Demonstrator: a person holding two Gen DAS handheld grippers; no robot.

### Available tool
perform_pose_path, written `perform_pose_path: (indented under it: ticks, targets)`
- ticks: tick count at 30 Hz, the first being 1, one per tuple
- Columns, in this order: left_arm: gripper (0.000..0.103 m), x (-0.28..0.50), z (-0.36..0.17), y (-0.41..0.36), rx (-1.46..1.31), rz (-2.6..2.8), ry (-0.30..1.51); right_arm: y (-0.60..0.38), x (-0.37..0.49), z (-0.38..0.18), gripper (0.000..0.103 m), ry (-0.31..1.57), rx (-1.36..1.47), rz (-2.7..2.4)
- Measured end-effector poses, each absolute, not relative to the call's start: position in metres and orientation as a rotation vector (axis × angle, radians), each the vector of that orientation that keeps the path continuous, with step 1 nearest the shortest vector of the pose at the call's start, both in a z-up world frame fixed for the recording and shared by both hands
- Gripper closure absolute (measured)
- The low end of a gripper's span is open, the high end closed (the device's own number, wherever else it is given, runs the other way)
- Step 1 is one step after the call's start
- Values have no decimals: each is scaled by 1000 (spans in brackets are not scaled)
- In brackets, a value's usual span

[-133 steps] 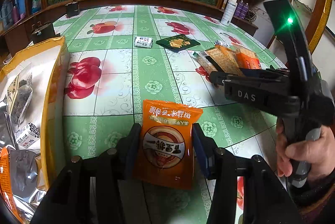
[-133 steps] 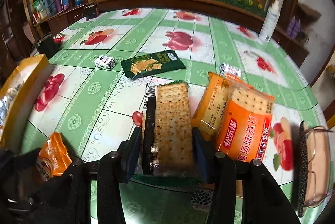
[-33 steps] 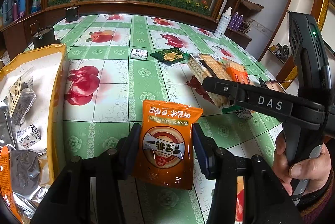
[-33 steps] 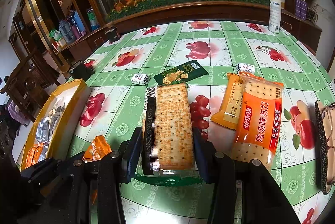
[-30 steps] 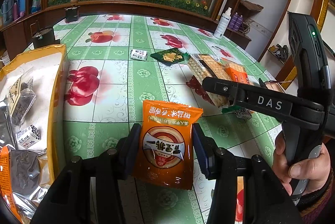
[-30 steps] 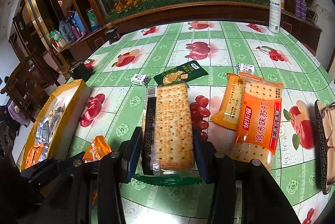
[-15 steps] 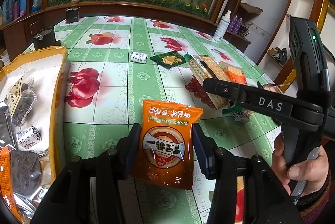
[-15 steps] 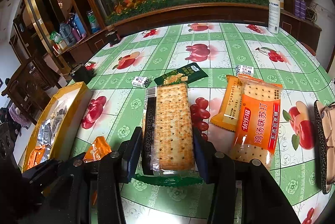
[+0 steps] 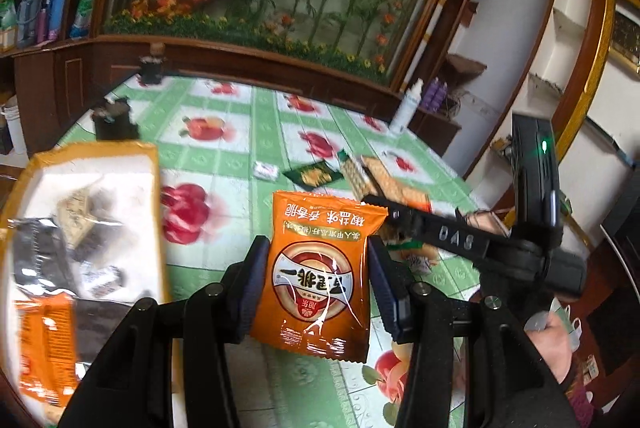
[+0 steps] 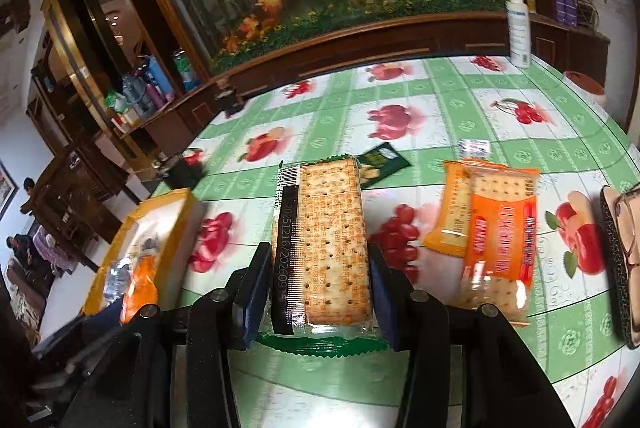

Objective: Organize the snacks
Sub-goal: 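Carry the orange packet into the box while the right gripper carries the cracker pack there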

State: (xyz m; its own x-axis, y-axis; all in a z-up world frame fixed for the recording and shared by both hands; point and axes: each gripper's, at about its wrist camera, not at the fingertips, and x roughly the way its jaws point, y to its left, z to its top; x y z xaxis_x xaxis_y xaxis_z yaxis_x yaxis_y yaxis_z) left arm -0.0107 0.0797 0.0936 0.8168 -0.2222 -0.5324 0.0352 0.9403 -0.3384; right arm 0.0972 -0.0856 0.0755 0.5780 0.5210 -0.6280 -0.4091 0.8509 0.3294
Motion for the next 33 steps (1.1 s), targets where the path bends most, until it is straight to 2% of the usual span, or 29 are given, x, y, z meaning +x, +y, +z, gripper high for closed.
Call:
perform_pose_path:
  ticks: [10,19,28,33]
  targets:
    - [55,-49,107,156,-404,-1,538,-34,66,86,53,770,101,653]
    - [55,-64,84,226,-491,141,556,28,53,104,53,771,62,779]
    - [55,-61,51,247,-507,202,606,114,66,82,53,871,60,862]
    - [55,-68,48,250,-509,209,567,139,75,66,53,907,51,863]
